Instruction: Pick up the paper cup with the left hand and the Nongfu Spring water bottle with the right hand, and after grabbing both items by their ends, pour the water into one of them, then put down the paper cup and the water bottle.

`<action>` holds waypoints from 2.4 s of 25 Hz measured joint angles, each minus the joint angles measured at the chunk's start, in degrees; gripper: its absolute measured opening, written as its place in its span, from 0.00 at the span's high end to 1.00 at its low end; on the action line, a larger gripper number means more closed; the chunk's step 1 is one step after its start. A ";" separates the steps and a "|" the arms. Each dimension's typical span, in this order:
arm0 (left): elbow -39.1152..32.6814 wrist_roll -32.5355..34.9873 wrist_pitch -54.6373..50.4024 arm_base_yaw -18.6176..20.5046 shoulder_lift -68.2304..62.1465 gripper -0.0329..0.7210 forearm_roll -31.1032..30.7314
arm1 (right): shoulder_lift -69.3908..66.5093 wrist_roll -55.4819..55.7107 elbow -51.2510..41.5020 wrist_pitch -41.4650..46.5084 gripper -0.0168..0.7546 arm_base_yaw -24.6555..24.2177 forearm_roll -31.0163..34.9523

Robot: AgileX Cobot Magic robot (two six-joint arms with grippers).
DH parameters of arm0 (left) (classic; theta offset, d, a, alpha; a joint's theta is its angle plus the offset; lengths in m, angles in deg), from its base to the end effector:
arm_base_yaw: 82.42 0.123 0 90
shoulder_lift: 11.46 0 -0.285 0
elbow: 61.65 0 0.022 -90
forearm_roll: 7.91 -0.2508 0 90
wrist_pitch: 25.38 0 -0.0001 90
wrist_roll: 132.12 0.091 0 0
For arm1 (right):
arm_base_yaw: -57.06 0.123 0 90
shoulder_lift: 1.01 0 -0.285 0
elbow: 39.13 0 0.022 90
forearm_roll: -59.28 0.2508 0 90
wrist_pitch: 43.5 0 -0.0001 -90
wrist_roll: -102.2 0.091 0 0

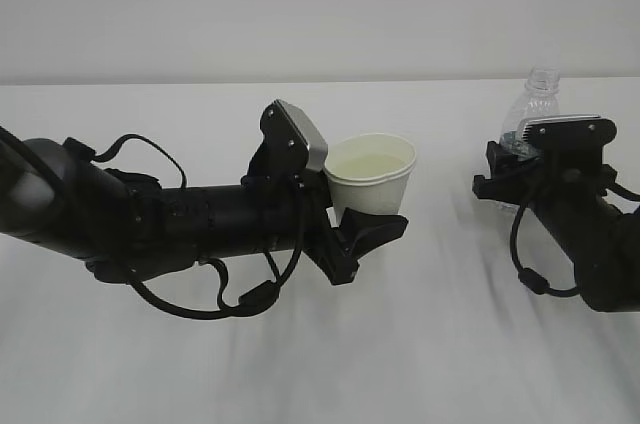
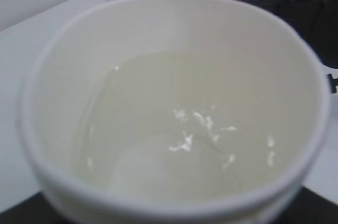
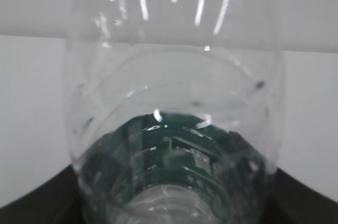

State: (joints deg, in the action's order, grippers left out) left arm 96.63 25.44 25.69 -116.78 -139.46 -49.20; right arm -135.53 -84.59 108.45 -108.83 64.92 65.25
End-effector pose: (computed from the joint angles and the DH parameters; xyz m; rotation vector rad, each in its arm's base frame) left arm 0.3003 -0.2618 0.1194 1.0096 1.6156 -0.8346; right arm 0.3643 0.0416 0.0684 -0.1197 1.7707 -0.0390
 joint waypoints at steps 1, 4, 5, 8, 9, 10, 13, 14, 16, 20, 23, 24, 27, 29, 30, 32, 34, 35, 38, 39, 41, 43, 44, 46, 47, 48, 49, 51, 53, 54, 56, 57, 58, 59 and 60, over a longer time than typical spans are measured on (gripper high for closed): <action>0.00 0.00 0.00 0.00 0.00 0.36 0.00 | 0.00 0.00 0.09 0.00 0.38 0.00 0.00; 0.00 0.00 0.00 0.00 0.00 0.36 0.13 | 0.00 0.00 0.09 0.00 0.34 0.00 -0.49; 0.00 0.00 0.00 0.00 0.00 0.36 0.13 | 0.00 0.00 0.09 0.00 0.32 0.00 -0.59; 0.00 0.00 0.00 0.00 0.00 0.36 0.13 | 0.00 0.04 0.09 0.00 0.27 0.00 -0.83; 0.00 0.00 0.00 0.00 0.00 0.36 0.13 | 0.00 0.04 0.09 0.00 0.26 0.00 -0.92; 0.00 0.10 0.00 0.00 0.00 0.36 0.13 | 0.00 0.04 0.09 0.00 0.25 0.00 -0.92; 0.00 0.04 0.00 0.00 0.00 0.36 0.13 | 0.00 0.04 -0.68 -0.11 0.23 0.00 -1.05; 0.00 0.04 0.00 0.00 0.00 0.36 0.13 | 0.13 0.04 -1.16 -0.11 0.23 0.00 -1.05; 0.00 0.13 0.00 0.00 0.00 0.36 0.13 | 1.08 0.13 -2.23 -0.11 0.22 0.00 -1.05; 0.00 0.17 0.00 0.00 0.00 0.36 0.13 | 3.90 0.13 -3.70 -0.11 0.22 0.00 -1.05; 0.00 0.26 0.00 0.00 0.00 0.36 0.13 | 5.58 0.13 -5.30 -0.11 0.22 0.00 -1.05; 0.00 0.26 0.00 0.00 0.00 0.36 0.13 | 6.01 0.13 -5.80 -0.11 0.22 0.00 -1.15; 0.00 0.26 0.00 0.00 0.00 0.36 0.13 | 7.42 0.13 -7.62 -0.11 0.22 0.00 -1.38; 0.00 0.26 0.00 0.00 0.00 0.36 0.41 | 8.46 0.17 -8.62 -0.11 0.22 0.00 -2.05; 0.00 0.26 0.00 0.00 0.00 0.36 0.40 | 9.10 0.17 -9.18 -0.11 0.22 0.00 -2.33; 0.00 0.26 0.00 0.00 0.00 0.36 0.80 | 10.27 0.29 -10.23 -0.11 0.22 0.00 -3.06; 0.00 0.26 0.00 0.00 0.00 0.36 1.08 | 11.54 0.44 -11.59 -0.11 0.22 0.00 -3.64; 0.00 0.26 0.00 0.00 0.00 0.36 1.31 | 12.14 0.44 -12.13 -0.21 0.22 0.00 -4.05; 0.00 0.26 0.00 0.00 0.00 0.36 1.87 | 13.62 0.64 -14.03 -0.21 0.22 0.00 -4.54; 0.00 0.26 0.00 0.00 0.00 0.36 1.97 | 14.00 0.69 -14.72 -0.21 0.22 0.00 -4.67; 0.00 0.50 0.00 0.00 0.00 0.36 2.49 | 15.16 0.69 -16.22 -0.21 0.22 0.00 -4.67; 0.00 1.00 0.00 0.00 0.00 0.36 3.29 | 16.21 0.69 -17.57 -0.21 0.22 0.00 -4.69; 0.00 1.37 0.00 0.00 0.00 0.36 4.00 | 16.85 0.79 -18.24 -0.21 0.22 0.00 -4.69; 0.00 2.09 -0.04 0.00 0.00 0.36 5.43 | 18.19 0.78 -19.42 -0.21 0.22 0.00 -4.79; 0.00 2.66 -0.04 0.00 0.00 0.36 6.05 | 18.95 0.78 -20.01 -0.21 0.22 0.00 -4.79; 0.00 3.01 -0.04 0.00 0.00 0.36 6.85 | 19.70 0.78 -20.55 -0.21 0.22 0.00 -4.79; 0.00 3.62 -0.04 0.00 0.00 0.36 7.39 | 20.45 0.78 -20.90 -0.21 0.22 0.00 -4.79; 0.00 4.68 -0.04 0.00 0.00 0.36 8.55 | 21.70 0.78 -21.80 -0.21 0.22 0.00 -4.79; 0.00 5.22 -0.04 0.00 0.00 0.36 9.44 | 22.93 0.82 -22.56 -0.21 0.22 0.00 -4.79; 0.00 5.50 -0.04 0.24 0.00 0.36 9.70 | 23.59 0.82 -22.79 -0.21 0.22 0.00 -4.79; 0.00 5.62 -0.04 0.97 0.00 0.36 9.92 | 24.88 0.82 -23.40 -0.21 0.22 0.00 -4.79; 0.00 5.62 -0.04 1.30 0.00 0.36 10.04 | 25.40 0.82 -23.72 -0.21 0.22 0.00 -4.79; 0.00 5.62 -0.04 2.01 0.00 0.36 10.04 | 26.00 0.82 -24.01 -0.21 0.22 0.00 -4.90; 0.00 5.62 -0.04 2.46 0.00 0.36 10.17 | 26.55 0.82 -24.39 -0.21 0.22 0.00 -4.90; 0.00 5.66 -0.04 3.20 0.00 0.36 10.17 | 26.92 0.82 -24.67 -0.21 0.22 0.00 -4.90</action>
State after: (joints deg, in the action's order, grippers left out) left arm 96.63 31.10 25.65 -113.58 -139.46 -39.03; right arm -108.61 -83.77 83.78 -109.04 64.92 60.35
